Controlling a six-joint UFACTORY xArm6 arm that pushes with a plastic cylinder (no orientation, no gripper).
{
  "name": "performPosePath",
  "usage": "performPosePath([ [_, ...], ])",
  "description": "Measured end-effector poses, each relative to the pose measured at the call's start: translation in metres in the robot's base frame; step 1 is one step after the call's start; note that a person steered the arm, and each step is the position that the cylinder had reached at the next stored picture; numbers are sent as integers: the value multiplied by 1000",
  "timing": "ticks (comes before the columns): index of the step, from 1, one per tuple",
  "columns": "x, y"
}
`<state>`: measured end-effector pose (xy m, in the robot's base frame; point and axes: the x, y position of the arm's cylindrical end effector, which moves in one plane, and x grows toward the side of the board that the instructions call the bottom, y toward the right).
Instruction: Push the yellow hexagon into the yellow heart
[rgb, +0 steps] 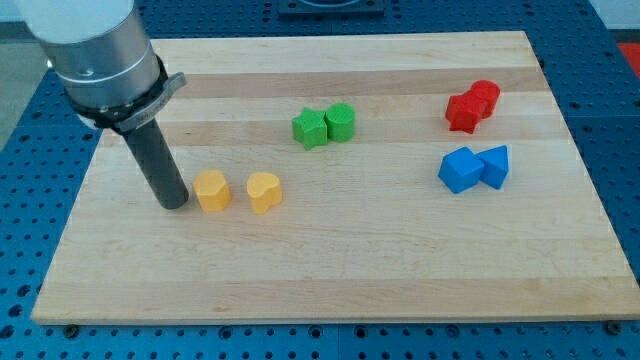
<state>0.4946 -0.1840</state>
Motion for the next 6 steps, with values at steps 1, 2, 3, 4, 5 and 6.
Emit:
performPosePath([
  [1, 0, 4],
  [2, -7, 7],
  [3, -13, 22],
  [4, -13, 50],
  [5, -13, 60],
  [6, -13, 60],
])
